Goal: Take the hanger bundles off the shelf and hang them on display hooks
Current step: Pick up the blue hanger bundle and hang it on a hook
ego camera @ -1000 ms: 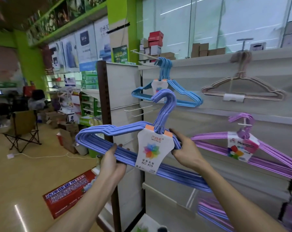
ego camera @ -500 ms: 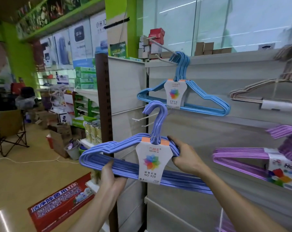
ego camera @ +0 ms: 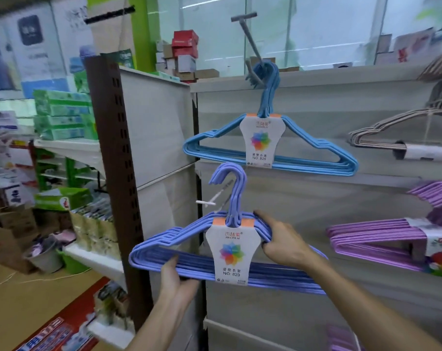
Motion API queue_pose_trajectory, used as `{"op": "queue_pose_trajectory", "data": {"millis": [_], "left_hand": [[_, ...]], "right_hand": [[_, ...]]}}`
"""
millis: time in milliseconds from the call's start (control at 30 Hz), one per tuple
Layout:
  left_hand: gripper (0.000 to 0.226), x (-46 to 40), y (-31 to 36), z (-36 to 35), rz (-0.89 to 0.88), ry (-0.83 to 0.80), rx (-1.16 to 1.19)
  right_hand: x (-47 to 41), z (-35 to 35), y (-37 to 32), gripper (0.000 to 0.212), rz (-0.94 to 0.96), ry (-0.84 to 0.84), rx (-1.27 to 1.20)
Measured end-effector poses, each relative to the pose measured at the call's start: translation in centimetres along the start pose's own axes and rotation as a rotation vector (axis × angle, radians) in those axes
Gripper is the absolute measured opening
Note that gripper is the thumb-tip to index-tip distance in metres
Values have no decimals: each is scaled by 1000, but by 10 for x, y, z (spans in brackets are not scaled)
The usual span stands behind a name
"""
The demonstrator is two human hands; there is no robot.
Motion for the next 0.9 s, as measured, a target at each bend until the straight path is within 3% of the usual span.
{"op": "queue_pose_trajectory", "data": {"millis": [67, 367, 900], "left_hand": [[45, -19, -2, 4, 50, 6, -10], [21, -78, -20, 8, 141, 43, 2], [26, -173, -24, -33, 142, -39, -68]], "right_hand": [[-7, -3, 5, 85, -38, 14, 10], [-37, -18, 23, 88, -134, 72, 80], [-108, -15, 53, 92, -246, 123, 83]]}}
Point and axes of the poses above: each hand's wrist, its own x-axis away from the middle knuckle, its own z-axis out of the back of the hand, y = z × x, the point moved 8 cm from there along -x, towards the middle knuckle, and after that the axes turned 9 degrees about -y, right-handed, at the moved point
